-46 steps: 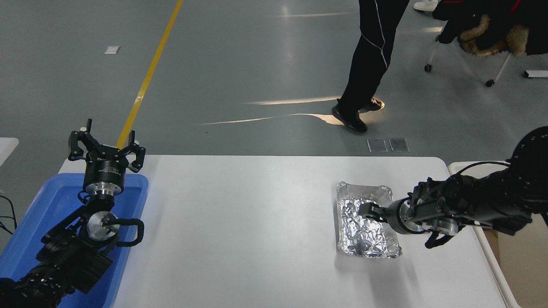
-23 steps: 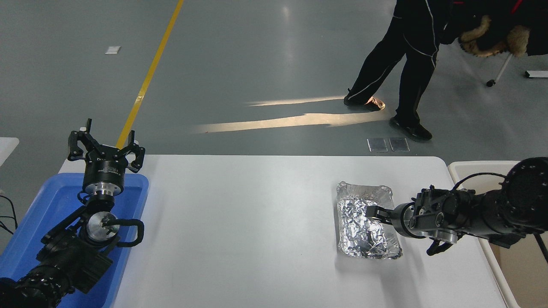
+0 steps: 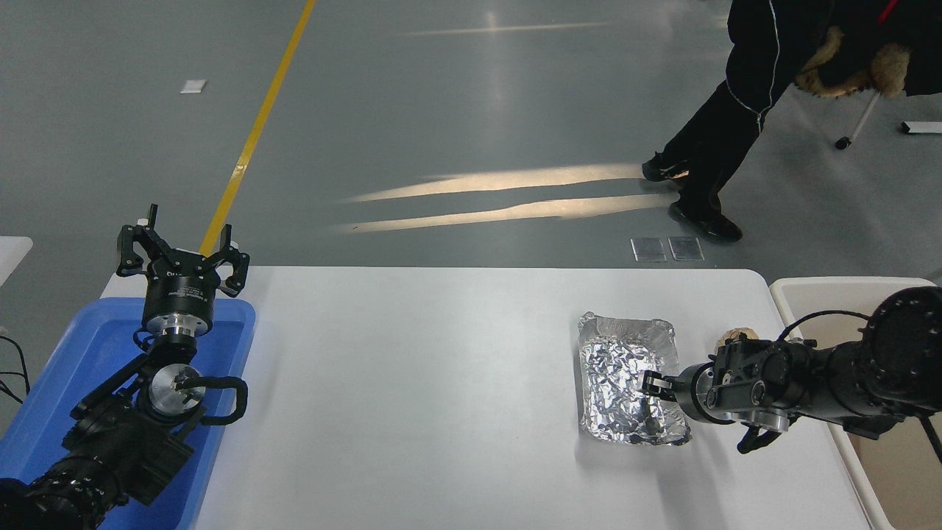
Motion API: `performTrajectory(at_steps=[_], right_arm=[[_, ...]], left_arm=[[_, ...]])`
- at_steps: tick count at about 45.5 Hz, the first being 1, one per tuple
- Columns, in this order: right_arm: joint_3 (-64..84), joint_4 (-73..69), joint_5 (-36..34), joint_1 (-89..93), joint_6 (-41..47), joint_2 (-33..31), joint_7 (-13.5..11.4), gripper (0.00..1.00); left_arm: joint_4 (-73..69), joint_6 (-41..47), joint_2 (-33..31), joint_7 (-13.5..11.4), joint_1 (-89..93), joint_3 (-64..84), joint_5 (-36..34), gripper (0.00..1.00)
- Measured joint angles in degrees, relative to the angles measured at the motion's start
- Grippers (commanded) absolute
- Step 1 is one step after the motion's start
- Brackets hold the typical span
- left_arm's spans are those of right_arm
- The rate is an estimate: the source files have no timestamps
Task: Pick up foil plate and place in dustbin
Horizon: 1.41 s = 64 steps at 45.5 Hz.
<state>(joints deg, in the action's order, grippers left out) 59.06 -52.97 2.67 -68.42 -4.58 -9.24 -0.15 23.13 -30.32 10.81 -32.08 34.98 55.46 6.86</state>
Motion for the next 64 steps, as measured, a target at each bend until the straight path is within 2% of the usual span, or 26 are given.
performTrajectory(at_steps=[18, 28, 36, 43, 48, 64], right_arm=[[-0.9, -2.6, -0.1, -2.8, -0.2, -2.2, -0.1, 0.0], [0.5, -14.4, 0.4, -12.4, 0.1, -8.2, -0.1, 0.0], [5.8, -28.9, 0.6, -27.7, 1.6, -12.0, 0.2, 0.0], [9.8, -38.2, 0.5, -42.5, 6.3, -14.6, 0.3, 0.0], [11.4, -42.0, 0.3, -53.3, 13.3, -16.3, 0.5, 0.0], [13.2, -46.1, 0.0, -74.8, 30.8, -18.8, 1.3, 0.0]], left_arm=[[0.0, 0.0, 0.0, 0.0, 0.0, 0.0, 0.0, 0.99], [0.0, 0.0, 0.0, 0.0, 0.0, 0.0, 0.0, 0.99], [0.0, 0.0, 0.0, 0.0, 0.0, -0.1, 0.0, 0.99], [0.0, 0.0, 0.0, 0.0, 0.0, -0.1, 0.0, 0.99], [0.0, 0.0, 0.0, 0.0, 0.0, -0.1, 0.0, 0.99], [0.0, 0.0, 0.0, 0.0, 0.0, -0.1, 0.1, 0.99]])
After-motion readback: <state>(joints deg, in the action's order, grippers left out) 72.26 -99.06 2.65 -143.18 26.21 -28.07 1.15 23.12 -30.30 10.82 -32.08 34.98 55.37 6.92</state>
